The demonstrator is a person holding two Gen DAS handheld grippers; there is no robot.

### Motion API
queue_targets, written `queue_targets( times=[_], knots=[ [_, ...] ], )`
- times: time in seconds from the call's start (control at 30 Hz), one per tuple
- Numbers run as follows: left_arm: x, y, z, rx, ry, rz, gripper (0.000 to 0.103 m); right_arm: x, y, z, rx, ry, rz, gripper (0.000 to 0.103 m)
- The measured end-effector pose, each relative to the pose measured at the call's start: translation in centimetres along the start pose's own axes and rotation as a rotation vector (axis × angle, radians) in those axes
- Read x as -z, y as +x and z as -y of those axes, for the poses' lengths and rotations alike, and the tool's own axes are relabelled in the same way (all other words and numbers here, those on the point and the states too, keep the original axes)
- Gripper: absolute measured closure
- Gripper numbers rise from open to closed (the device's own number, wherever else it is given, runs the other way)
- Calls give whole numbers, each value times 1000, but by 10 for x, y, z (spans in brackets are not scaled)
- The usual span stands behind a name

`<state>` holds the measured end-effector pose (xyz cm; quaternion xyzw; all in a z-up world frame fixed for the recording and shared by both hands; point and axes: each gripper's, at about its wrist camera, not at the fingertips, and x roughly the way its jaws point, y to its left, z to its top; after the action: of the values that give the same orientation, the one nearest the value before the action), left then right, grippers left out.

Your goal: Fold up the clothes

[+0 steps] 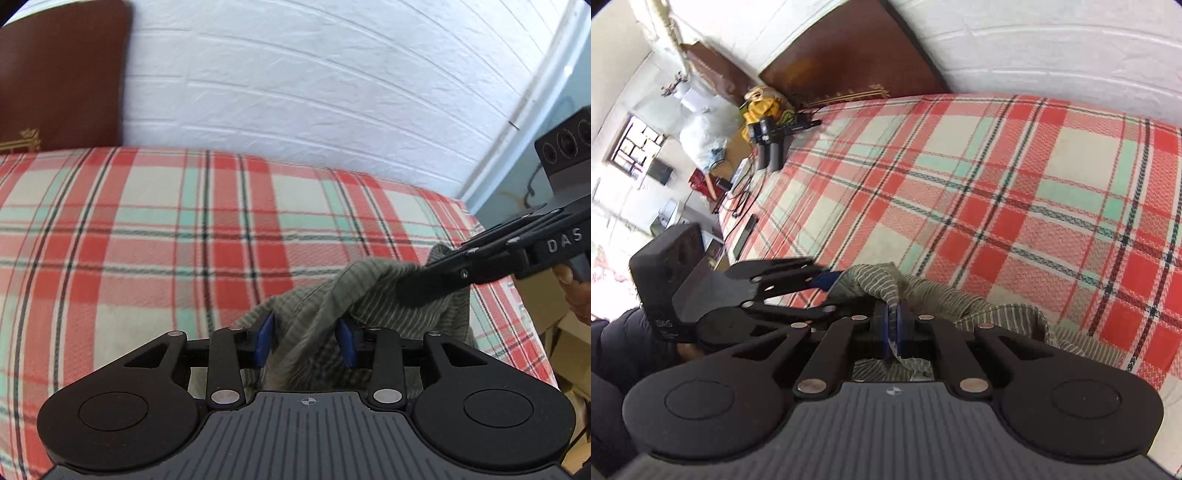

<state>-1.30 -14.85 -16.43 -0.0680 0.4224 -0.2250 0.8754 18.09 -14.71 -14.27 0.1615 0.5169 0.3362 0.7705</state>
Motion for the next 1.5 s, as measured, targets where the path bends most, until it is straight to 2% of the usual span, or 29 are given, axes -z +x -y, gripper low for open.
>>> queue_targets(
  times=[0.07,0.1,0.13,0.37,0.43,0.47,0.57,0.6,0.67,0.7,0.73,0.77,0.83,0.93,1.17,1.3,1.4,1.47,1.5],
  knots=[
    [-2,-1,0,57,-4,-11,74,0,-3,1,2,2,6,98],
    [-2,-3,-2,95,-13,-23,90,0,-4,1,3,3,8,98],
    [-2,-6,-3,133,-23,-34,96,0,-6,2,5,4,11,98],
    [6,-14,-16,382,-153,-88,102,0,-5,6,10,22,24,95],
    [8,-13,-15,466,-203,-102,102,1,5,6,28,23,16,87],
    [9,-13,-14,504,-228,-106,102,1,11,5,34,19,6,87],
    [15,-8,-18,559,-318,-112,102,3,22,-1,45,-15,-40,87],
    [17,-7,-22,562,-347,-107,102,4,21,-4,59,-32,-39,87],
    [24,-5,-30,563,-415,-93,101,6,11,-8,97,-60,-8,81],
    [26,-4,-35,560,-453,-83,100,7,3,-10,116,-61,23,65],
    [28,-4,-40,554,-487,-70,100,8,-5,-11,133,-60,56,56],
    [29,-4,-46,546,-515,-59,100,9,-14,-11,137,-50,87,56],
    [28,-2,-54,521,-545,-44,98,16,-27,-9,84,-5,125,56],
    [24,0,-61,496,-555,-40,98,35,-26,-10,-8,42,111,56],
    [18,5,-67,472,-538,-67,97,58,17,-11,-67,44,65,56],
    [17,5,-72,460,-542,-75,93,59,36,-10,-85,22,28,50],
    [18,4,-74,459,-547,-78,93,61,44,-12,-83,4,15,51],
    [19,5,-76,451,-563,-73,92,62,47,-13,-76,3,3,57],
    [20,5,-78,444,-571,-70,90,62,48,-14,-72,4,-3,79]
  ],
)
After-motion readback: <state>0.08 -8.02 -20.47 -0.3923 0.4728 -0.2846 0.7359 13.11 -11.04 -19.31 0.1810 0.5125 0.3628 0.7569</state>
